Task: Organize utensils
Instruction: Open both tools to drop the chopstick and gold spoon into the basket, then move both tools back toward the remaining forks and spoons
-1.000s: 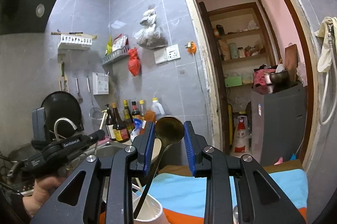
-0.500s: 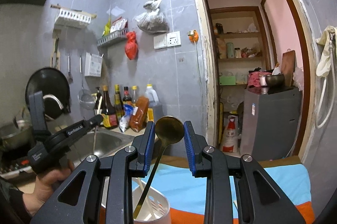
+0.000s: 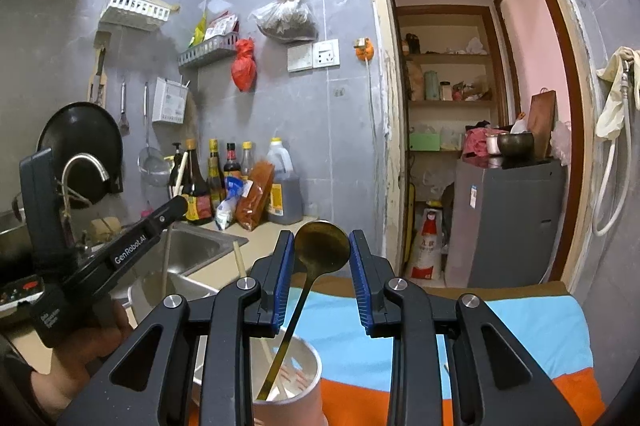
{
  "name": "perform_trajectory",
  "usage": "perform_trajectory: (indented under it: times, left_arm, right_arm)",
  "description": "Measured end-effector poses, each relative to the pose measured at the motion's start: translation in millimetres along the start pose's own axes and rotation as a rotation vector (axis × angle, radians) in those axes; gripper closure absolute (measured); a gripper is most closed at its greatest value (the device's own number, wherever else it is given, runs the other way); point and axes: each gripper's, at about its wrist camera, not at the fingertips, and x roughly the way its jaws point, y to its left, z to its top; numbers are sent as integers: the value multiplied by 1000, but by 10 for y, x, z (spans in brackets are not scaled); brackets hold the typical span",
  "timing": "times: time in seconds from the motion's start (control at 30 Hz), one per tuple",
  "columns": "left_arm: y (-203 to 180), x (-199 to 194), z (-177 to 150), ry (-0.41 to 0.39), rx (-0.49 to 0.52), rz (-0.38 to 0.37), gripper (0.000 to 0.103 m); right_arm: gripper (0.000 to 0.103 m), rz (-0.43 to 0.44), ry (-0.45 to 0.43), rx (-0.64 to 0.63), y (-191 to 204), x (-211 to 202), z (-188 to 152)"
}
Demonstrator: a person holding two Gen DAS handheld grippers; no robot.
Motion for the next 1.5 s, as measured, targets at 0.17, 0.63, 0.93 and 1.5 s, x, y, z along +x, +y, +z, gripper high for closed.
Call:
perform_trajectory:
  times: [0.17, 0.63, 0.93, 1.5]
  left_arm:
    - [-27, -87, -31, 75, 1, -19, 100]
    - [-331, -499, 211, 197, -29, -56, 48]
    - [-914, -703, 400, 176, 49, -64, 9]
    - [-1842, -676, -67, 253, 149, -102, 8]
  right_arm:
    - [76, 18, 42, 31, -31, 2, -25]
    - [27, 43, 43, 163, -284, -406, 313]
    - [0, -18, -6, 192, -687, -876, 531]
    - [0, -180, 80, 189, -1651, -1400, 227]
